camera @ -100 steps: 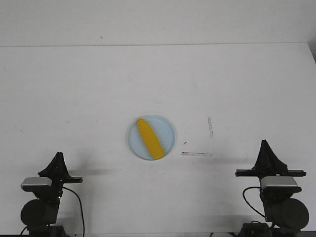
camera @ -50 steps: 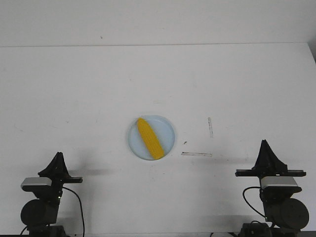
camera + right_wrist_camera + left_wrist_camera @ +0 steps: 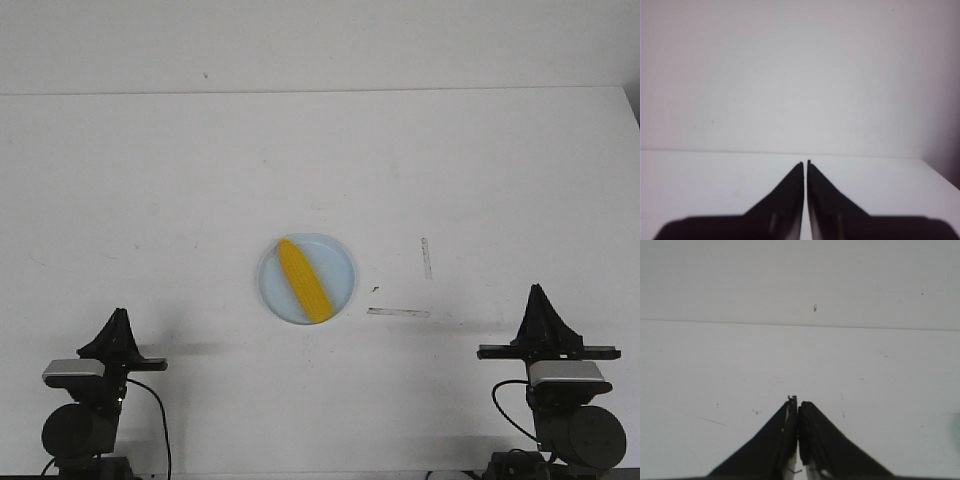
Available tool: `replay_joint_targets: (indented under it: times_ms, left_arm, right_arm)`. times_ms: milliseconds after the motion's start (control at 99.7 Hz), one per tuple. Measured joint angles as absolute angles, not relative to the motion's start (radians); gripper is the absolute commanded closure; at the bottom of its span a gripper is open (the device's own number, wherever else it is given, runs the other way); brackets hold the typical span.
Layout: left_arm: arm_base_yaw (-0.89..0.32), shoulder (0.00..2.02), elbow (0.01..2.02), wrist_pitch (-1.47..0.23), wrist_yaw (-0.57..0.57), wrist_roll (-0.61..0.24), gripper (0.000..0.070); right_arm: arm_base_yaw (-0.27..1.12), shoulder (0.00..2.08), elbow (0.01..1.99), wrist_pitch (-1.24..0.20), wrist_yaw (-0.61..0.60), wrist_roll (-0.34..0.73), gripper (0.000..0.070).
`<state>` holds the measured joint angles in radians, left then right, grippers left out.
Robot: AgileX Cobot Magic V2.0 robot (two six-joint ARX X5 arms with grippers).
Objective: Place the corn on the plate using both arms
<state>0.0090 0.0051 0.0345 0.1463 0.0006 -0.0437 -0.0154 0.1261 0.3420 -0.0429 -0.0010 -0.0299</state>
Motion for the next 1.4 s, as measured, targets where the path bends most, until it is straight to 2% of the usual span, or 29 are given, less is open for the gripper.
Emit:
replay_joint_targets:
  times_ms: [281,582,773,1405]
  left_arm:
    - [0.009,0.005,0.035,0.146,0.001,-0.044,0.0699]
    - [0.009,0.005,0.035,0.146,0.000,-0.044,0.0699]
    - [0.009,0.005,0.035,0.146,0.000,-0.044,0.0699]
    - [0.009,0.005,0.035,0.146,0.000,-0.044,0.0699]
  right_arm:
    - [0.007,0.002,0.197,-0.045,-0.015,-0.027,0.0685]
    - [0.021,0.001,0.109,-0.008,-0.051,0.006,0.0685]
    - [0.021,0.001,0.016,0.121,-0.051,0.009,0.0685]
    - [0.021,0.001,0.014,0.105,-0.052,0.009,0.0685]
